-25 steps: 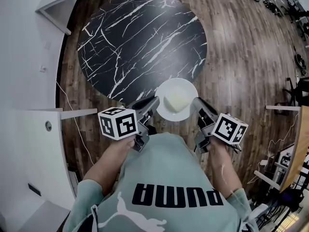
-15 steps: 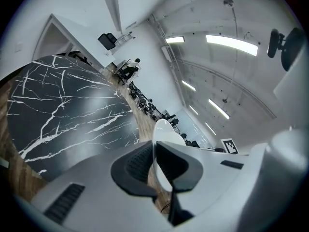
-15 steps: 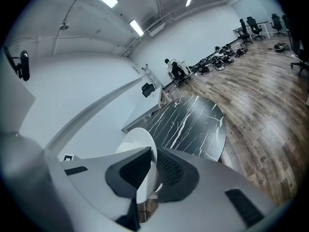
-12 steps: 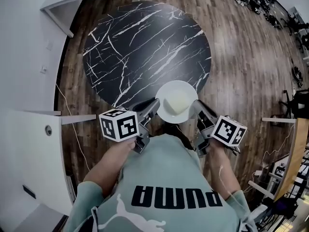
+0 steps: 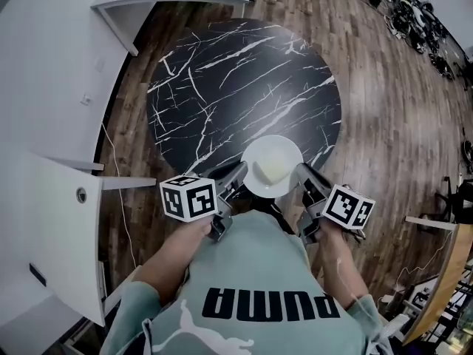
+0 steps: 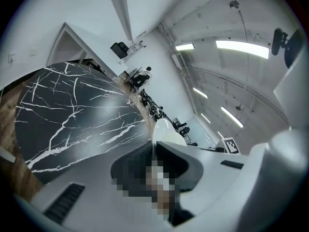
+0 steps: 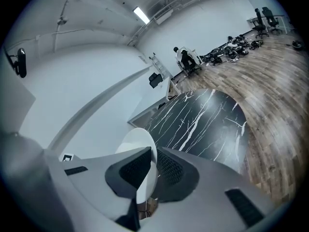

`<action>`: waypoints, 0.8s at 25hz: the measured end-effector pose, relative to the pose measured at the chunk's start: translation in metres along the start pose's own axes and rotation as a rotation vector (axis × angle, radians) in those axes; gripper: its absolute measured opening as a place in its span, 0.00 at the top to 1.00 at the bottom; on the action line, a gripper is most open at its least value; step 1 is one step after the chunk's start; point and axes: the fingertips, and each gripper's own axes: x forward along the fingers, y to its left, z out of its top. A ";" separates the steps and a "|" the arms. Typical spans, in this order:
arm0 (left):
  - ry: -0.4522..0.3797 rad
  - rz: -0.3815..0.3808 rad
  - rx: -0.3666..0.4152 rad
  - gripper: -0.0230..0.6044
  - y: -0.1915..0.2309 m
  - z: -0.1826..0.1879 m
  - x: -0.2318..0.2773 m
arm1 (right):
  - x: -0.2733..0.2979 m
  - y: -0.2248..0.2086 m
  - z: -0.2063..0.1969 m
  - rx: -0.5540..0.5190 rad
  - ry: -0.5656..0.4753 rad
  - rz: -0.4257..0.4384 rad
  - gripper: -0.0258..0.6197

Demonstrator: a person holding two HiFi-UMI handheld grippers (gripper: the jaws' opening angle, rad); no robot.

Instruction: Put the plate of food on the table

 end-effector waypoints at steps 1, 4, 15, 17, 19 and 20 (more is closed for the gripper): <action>-0.004 0.010 -0.006 0.91 0.003 0.003 0.003 | 0.005 -0.002 0.003 -0.003 0.012 0.005 0.90; -0.014 0.033 -0.029 0.91 0.012 0.011 0.015 | 0.020 -0.010 0.014 -0.005 0.042 0.013 0.90; -0.027 0.107 -0.110 0.91 0.046 0.025 0.069 | 0.073 -0.061 0.042 0.000 0.141 0.013 0.90; -0.028 0.120 -0.125 0.91 0.054 0.025 0.079 | 0.083 -0.071 0.044 0.002 0.154 0.011 0.90; -0.030 0.137 -0.133 0.91 0.063 0.026 0.087 | 0.093 -0.079 0.046 0.006 0.168 0.012 0.90; -0.031 0.146 -0.135 0.91 0.067 0.026 0.091 | 0.097 -0.083 0.047 0.007 0.176 0.013 0.90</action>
